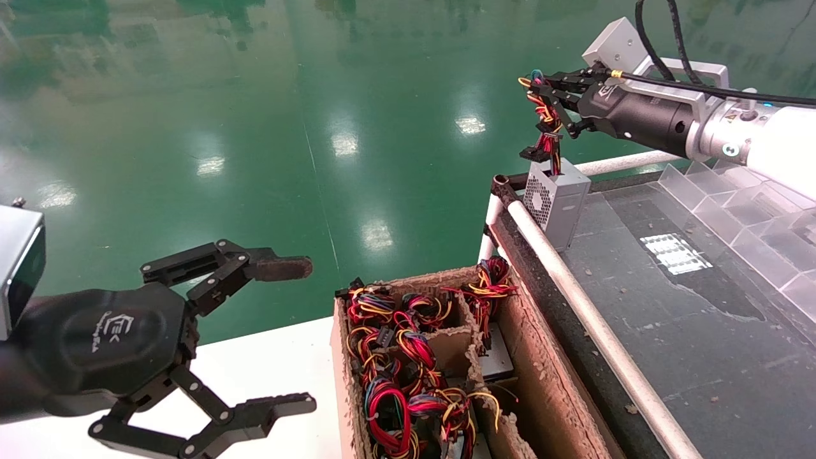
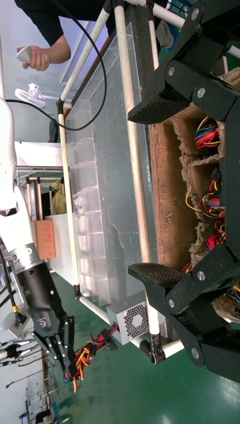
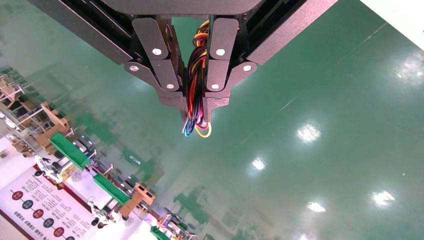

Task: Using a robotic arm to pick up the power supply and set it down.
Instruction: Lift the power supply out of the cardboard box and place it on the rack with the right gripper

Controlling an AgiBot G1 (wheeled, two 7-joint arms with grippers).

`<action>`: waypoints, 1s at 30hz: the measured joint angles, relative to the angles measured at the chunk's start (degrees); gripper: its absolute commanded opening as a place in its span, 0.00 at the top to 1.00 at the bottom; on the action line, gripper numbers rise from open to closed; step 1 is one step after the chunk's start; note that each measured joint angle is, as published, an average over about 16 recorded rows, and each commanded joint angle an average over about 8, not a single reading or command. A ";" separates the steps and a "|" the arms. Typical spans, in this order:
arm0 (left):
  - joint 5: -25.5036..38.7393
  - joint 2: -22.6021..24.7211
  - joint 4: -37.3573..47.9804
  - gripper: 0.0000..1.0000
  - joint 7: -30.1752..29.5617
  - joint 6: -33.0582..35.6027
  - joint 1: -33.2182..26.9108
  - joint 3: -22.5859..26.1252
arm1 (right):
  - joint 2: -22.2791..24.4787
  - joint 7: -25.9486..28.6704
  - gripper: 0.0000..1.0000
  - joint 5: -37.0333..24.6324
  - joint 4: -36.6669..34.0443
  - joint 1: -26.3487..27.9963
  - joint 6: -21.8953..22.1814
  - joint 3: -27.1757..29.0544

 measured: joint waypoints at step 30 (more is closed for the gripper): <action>-0.01 -0.01 0.00 0.00 0.01 -0.01 -0.01 0.02 | -5.04 -0.57 1.00 -0.04 0.55 0.63 12.41 -0.07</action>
